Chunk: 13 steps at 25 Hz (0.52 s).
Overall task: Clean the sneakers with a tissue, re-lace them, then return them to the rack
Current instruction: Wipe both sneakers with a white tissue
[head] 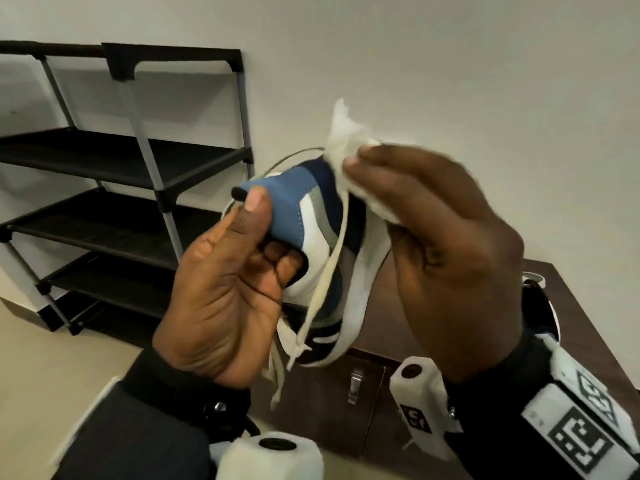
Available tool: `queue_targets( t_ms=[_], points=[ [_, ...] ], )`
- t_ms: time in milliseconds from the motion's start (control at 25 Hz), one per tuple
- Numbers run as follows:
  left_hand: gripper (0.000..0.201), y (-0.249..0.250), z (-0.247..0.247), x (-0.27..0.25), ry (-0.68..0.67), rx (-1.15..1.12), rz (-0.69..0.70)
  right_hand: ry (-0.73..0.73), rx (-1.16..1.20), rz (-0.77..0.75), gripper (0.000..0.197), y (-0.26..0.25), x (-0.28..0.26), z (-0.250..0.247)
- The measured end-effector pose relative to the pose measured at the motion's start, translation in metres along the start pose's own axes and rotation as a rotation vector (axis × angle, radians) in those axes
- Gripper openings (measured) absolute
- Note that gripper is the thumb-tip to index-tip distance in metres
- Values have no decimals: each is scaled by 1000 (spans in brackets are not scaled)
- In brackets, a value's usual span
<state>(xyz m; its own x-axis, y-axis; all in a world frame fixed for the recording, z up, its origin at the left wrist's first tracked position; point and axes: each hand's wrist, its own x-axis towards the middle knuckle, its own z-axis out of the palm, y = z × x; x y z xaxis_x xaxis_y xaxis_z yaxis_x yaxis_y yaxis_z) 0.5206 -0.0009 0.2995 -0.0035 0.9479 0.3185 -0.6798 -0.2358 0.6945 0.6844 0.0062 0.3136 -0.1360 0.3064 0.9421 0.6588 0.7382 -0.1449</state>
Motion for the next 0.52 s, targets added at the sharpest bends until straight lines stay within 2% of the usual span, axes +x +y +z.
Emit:
queue_targets(
  t_ms=[80, 200, 280, 360, 440, 480, 520],
  points=[
    [31, -3, -3, 0, 60, -109, -82, -93, -22, -40, 31, 0, -9, 11],
    [35, -22, -18, 6, 176, -184, -232, -279, -35, 1, 35, 19, -29, 33],
    [46, -38, -30, 11, 248, -180, -273, -378, -55, 58, 36, 34, -49, 48],
    [39, -47, -41, 19, 287, -140, -272, -433, -33, 111, 38, 44, -63, 59],
    [31, -50, -47, 25, 218, -33, -261, -447, -1, 166, 42, 50, -65, 65],
    [31, -52, -50, 26, 162, 111, -248, -446, 8, 188, 44, 51, -64, 67],
    [31, -54, -53, 26, 84, 401, -218, -442, 12, 201, 44, 53, -64, 69]
  ],
)
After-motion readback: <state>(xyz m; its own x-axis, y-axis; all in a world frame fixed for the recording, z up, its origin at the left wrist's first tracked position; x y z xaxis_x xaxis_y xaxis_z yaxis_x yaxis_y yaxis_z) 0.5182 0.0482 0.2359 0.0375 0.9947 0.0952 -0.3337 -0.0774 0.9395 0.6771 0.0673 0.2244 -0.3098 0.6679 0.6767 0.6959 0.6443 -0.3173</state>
